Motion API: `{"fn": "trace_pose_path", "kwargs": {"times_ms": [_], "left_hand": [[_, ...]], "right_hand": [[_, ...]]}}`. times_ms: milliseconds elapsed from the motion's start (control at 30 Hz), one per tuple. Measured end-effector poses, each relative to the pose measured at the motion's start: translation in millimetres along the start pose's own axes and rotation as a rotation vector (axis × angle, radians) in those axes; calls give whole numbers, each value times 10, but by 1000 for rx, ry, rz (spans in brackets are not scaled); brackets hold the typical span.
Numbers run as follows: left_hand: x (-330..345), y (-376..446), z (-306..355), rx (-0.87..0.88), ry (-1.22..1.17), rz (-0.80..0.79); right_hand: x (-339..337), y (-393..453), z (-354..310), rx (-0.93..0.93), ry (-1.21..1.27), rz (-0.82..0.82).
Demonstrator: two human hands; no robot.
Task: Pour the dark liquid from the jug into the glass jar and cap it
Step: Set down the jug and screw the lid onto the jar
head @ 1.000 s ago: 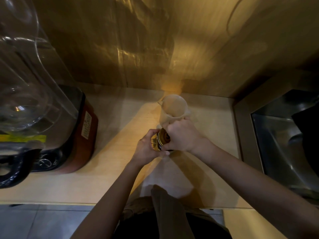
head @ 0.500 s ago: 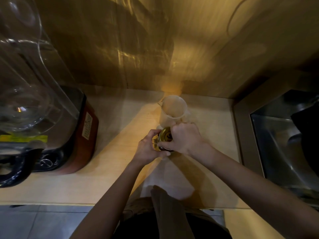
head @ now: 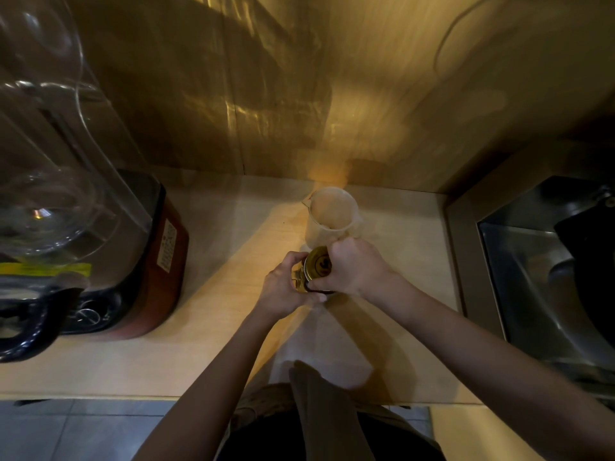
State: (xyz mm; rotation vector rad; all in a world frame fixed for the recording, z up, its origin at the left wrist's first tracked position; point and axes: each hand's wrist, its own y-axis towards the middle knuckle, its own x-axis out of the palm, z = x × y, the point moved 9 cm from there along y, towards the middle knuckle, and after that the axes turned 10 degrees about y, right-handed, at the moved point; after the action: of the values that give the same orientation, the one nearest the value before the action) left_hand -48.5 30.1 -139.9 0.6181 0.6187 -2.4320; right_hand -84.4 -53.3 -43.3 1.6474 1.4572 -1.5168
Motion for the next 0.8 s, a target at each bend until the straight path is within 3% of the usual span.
{"fn": "trace_pose_path", "kwargs": {"times_ms": [333,467,567,667,800], "left_hand": [[-3,12,-17,-8,29,17],[-13,15,-10,-10,21,18],[-18,20,10,-10,22,20],[-3,26,9,-14,28,8],[-4,5,8,-15,36,3]], "right_hand": [[-5,-62,118,160,-40,-12],[-130,-134,156,119,-90,-30],[-192,-112,152,-35,-58,-46],[36,-97,150,-151,73,-232],[279,-114,132,-152,43,-284]]}}
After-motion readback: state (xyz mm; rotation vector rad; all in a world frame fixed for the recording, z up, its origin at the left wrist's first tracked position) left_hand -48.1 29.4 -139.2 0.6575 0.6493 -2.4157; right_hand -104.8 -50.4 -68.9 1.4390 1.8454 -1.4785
